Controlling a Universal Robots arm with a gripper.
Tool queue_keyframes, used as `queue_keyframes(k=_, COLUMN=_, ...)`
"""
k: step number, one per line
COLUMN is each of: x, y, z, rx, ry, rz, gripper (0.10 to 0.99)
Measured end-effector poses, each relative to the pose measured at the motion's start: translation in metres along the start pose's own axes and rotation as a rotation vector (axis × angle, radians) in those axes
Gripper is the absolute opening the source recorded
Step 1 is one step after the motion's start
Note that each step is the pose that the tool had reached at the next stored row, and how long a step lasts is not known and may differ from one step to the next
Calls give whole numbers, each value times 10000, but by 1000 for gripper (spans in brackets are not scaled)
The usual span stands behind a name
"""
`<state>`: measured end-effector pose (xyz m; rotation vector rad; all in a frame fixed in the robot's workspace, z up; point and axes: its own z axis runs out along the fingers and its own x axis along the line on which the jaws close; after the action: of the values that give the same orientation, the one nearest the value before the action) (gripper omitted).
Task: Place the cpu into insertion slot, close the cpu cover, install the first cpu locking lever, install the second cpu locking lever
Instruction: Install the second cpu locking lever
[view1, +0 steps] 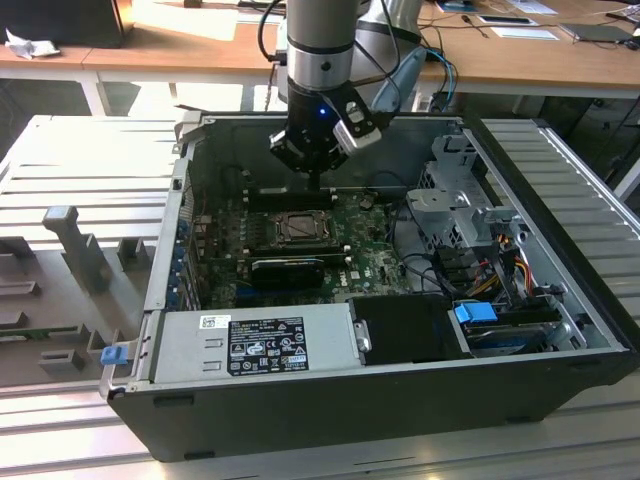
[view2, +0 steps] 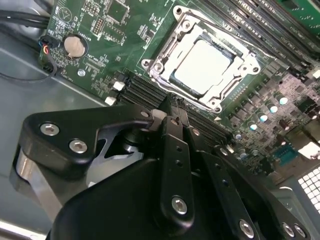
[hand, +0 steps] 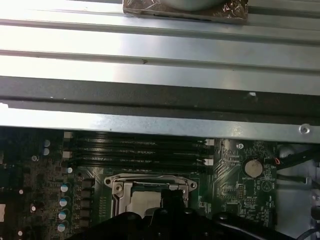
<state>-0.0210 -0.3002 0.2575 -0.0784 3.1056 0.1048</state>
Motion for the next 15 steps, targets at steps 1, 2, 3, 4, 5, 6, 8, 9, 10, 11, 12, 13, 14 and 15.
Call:
queue_keyframes(k=1, x=1, y=-12, z=1, rx=14, ry=0, rz=0, gripper=106)
queue_keyframes(k=2, x=2, y=-19, z=6, rx=32, ry=-1, rz=12, gripper=106)
queue_keyframes(k=3, x=2, y=-22, z=11, rx=48, ry=-3, rz=53, gripper=106)
queue_keyframes(k=4, x=2, y=-23, z=14, rx=60, ry=-4, rz=93, gripper=106)
queue_keyframes(k=5, x=2, y=-26, z=23, rx=74, ry=-10, rz=214, gripper=106)
queue_keyframes(k=6, x=3, y=-38, z=24, rx=76, ry=-11, rz=244, gripper=106)
queue_keyframes(k=8, x=6, y=-80, z=27, rx=76, ry=-13, rz=253, gripper=106)
queue_keyframes(k=9, x=7, y=-112, z=30, rx=75, ry=-13, rz=254, gripper=106)
queue_keyframes(k=10, x=10, y=-164, z=38, rx=75, ry=-14, rz=254, gripper=106)
queue_keyframes(k=11, x=12, y=-205, z=46, rx=76, ry=-13, rz=253, gripper=106)
queue_keyframes(k=12, x=13, y=-216, z=49, rx=75, ry=-14, rz=253, gripper=106)
queue_keyframes(k=13, x=14, y=-228, z=52, rx=77, ry=-13, rz=253, gripper=106)
queue_keyframes(k=14, x=16, y=-260, z=60, rx=77, ry=-13, rz=253, gripper=106)
queue_keyframes(k=15, x=18, y=-295, z=69, rx=79, ry=-13, rz=253, gripper=106)
